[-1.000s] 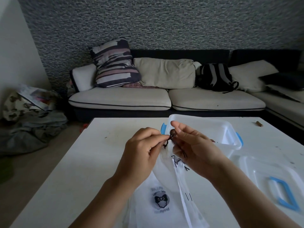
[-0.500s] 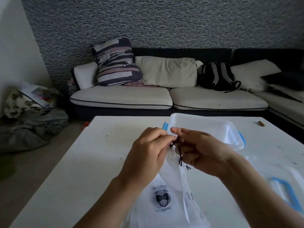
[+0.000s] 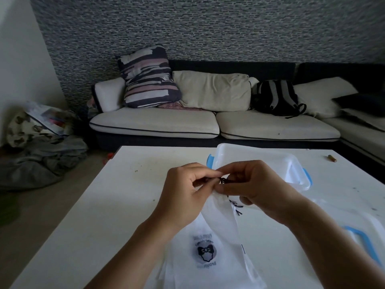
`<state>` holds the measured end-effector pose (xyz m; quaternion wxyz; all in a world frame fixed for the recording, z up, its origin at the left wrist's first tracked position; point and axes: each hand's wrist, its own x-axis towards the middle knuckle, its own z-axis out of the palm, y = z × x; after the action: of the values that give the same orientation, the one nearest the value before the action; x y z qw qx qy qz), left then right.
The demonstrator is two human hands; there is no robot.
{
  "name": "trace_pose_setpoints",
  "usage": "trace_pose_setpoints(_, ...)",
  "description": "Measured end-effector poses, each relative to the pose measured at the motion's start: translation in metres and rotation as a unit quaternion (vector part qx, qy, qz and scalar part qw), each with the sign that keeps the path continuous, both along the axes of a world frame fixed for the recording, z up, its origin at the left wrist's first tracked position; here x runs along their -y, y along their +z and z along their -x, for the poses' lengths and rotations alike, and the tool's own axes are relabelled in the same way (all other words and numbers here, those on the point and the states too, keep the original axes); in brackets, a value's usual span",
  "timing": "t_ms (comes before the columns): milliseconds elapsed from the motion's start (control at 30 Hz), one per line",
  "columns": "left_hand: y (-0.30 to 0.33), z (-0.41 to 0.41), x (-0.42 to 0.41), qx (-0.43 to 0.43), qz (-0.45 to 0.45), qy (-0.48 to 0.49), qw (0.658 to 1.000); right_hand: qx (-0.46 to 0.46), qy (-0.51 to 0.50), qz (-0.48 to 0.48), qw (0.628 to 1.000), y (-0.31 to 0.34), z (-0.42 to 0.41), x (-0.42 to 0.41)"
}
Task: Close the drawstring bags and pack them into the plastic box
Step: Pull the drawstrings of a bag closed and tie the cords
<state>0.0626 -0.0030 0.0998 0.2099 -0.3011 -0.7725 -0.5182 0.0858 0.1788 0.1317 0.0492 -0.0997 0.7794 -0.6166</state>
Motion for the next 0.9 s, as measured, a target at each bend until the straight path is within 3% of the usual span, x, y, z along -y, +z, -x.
trace_pose_setpoints(133, 0.004, -0.002, 0.003, 0.135, -0.048, -0.006, 0.990, -0.083, -0.034, -0.067, 0.994, 0.002, 0.000, 0.002)
trace_pose_setpoints(267, 0.008, -0.001, 0.007, 0.260, -0.133, -0.040, 0.956, -0.125, -0.025, -0.105, 0.986, 0.002, -0.001, 0.002)
trace_pose_setpoints(400, 0.009, 0.001, 0.010, 0.291, -0.131, -0.072, 0.945, -0.225, -0.031, -0.233, 0.946, -0.005, 0.003, -0.002)
trace_pose_setpoints(467, 0.008, 0.002, 0.012, 0.289, -0.116, -0.090, 0.946, -0.249, -0.036, -0.234, 0.939, -0.010, 0.005, -0.002)
trace_pose_setpoints(667, 0.007, 0.004, 0.017, 0.226, -0.112, -0.077, 0.965, -0.097, -0.037, 0.021, 0.994, -0.020, 0.006, 0.007)
trace_pose_setpoints(800, 0.000, 0.005, 0.016, 0.145, -0.059, -0.029, 0.987, -0.011, -0.011, 0.164, 0.986, -0.023, 0.008, 0.014)
trace_pose_setpoints(900, 0.000, 0.002, 0.015, 0.133, -0.051, -0.033, 0.989, 0.022, -0.009, 0.207, 0.978, -0.022, 0.010, 0.012)
